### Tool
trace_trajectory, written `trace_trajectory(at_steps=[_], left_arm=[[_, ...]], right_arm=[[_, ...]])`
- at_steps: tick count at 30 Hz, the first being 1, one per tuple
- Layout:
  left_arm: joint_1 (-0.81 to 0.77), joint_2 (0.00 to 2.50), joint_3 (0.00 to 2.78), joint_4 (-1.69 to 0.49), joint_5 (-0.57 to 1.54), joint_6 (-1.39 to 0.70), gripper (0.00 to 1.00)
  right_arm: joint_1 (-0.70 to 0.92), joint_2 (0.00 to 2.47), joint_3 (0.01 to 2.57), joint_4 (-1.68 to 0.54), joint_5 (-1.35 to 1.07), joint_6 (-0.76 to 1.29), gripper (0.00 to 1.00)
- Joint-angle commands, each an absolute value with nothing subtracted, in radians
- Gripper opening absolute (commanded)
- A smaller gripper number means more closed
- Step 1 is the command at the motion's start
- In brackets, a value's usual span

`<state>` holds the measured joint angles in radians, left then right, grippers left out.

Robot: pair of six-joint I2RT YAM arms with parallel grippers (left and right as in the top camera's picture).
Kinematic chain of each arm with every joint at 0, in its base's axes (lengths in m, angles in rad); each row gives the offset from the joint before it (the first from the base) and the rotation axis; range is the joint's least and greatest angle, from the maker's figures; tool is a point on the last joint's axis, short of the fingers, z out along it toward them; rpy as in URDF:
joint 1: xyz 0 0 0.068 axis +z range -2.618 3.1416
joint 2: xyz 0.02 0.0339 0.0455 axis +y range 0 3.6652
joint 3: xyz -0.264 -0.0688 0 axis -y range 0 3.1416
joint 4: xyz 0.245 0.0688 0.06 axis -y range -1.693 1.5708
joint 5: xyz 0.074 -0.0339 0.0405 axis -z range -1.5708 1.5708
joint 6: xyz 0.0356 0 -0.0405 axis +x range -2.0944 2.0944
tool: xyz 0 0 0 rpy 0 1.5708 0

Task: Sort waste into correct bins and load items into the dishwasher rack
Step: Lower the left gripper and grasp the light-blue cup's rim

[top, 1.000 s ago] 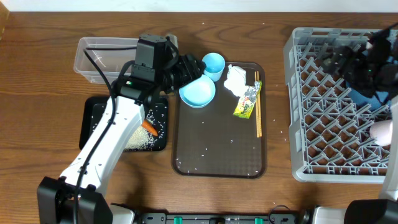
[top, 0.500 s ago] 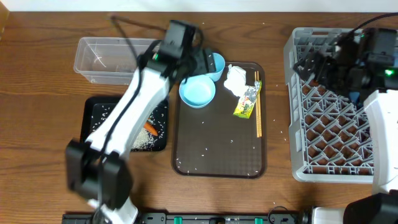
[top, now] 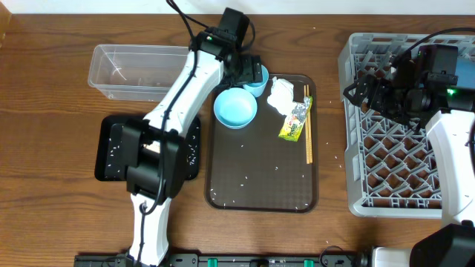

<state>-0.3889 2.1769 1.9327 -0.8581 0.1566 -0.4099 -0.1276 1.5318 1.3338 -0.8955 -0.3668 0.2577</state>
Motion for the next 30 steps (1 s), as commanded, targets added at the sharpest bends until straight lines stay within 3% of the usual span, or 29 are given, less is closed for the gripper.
trace_trajectory(at_steps=[1, 5, 7, 10, 19, 30], left_arm=[[-0.388, 2.21, 1.96, -0.848, 0.145, -0.39, 0.93], [-0.404, 2.214, 1.96, -0.815, 0.145, -0.389, 0.92], [-0.411, 2.217, 1.96, -0.804, 0.145, -0.389, 0.86], [-0.422, 2.23, 1.958, -0.794, 0.145, -0.39, 0.69], [-0.424, 2.256, 1.958, -0.778, 0.117, -0.409, 0.34], [-0.424, 2.256, 1.958, -0.775, 0.092, -0.447, 0.33]], right_arm=[[-0.12, 1.538, 1.329, -0.895, -0.366, 0.244, 0.99], [-0.12, 1.538, 1.329, -0.897, -0.366, 0.238, 0.99], [-0.12, 1.538, 1.329, -0.895, -0.366, 0.238, 0.99], [-0.12, 1.538, 1.329, -0.899, -0.366, 0.238, 0.99], [-0.12, 1.538, 1.329, -0.91, -0.366, 0.222, 0.99], [-0.12, 1.538, 1.328, -0.916, -0.366, 0.219, 0.99]])
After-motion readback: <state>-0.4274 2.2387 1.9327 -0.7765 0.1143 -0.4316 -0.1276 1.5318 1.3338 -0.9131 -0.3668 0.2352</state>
